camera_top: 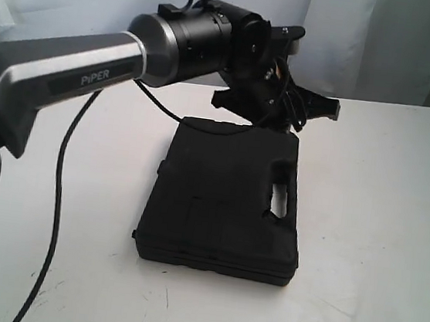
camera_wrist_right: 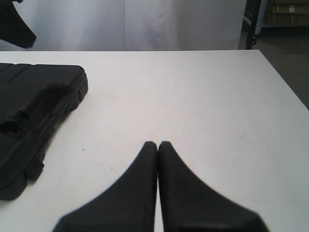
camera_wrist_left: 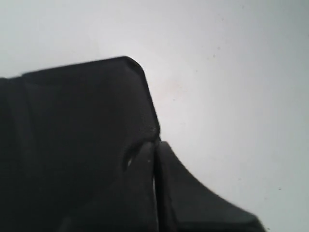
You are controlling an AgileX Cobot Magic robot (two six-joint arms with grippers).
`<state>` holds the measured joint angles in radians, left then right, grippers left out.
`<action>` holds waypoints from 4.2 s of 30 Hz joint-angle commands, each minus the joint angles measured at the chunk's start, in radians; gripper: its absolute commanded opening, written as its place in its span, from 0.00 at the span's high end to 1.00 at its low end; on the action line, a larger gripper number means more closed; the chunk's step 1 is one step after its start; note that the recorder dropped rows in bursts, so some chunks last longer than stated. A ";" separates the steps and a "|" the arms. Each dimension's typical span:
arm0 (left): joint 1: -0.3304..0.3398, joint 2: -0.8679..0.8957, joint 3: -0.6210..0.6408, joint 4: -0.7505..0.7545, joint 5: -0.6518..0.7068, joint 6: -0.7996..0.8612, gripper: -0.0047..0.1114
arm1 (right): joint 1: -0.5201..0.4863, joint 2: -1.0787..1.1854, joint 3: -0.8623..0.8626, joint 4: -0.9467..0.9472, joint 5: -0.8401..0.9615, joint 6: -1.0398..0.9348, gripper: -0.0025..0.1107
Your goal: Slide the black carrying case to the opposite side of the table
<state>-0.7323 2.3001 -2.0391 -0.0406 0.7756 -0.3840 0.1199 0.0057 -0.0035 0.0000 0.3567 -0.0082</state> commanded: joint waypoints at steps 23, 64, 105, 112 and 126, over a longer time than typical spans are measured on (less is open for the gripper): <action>-0.004 -0.641 0.734 0.391 -0.199 -0.132 0.96 | -0.005 -0.006 0.004 -0.010 -0.014 0.000 0.98; -0.004 -0.930 1.171 0.597 -0.142 -0.146 0.96 | -0.005 -0.006 0.004 -0.010 -0.014 0.000 0.98; 0.745 -2.035 1.846 0.338 -0.481 -0.190 0.96 | -0.005 -0.006 0.004 -0.010 -0.014 0.000 0.98; 0.745 -2.062 1.892 0.330 -0.487 -0.190 0.96 | -0.005 -0.006 0.004 -0.010 -0.014 0.000 0.98; 0.745 -2.223 1.942 0.001 -0.437 0.315 0.96 | -0.005 -0.006 0.004 -0.010 -0.014 0.000 0.98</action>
<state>0.0109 0.0911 -0.1079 -0.0380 0.3435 -0.0949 0.1199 0.0057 -0.0035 0.0000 0.3567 -0.0082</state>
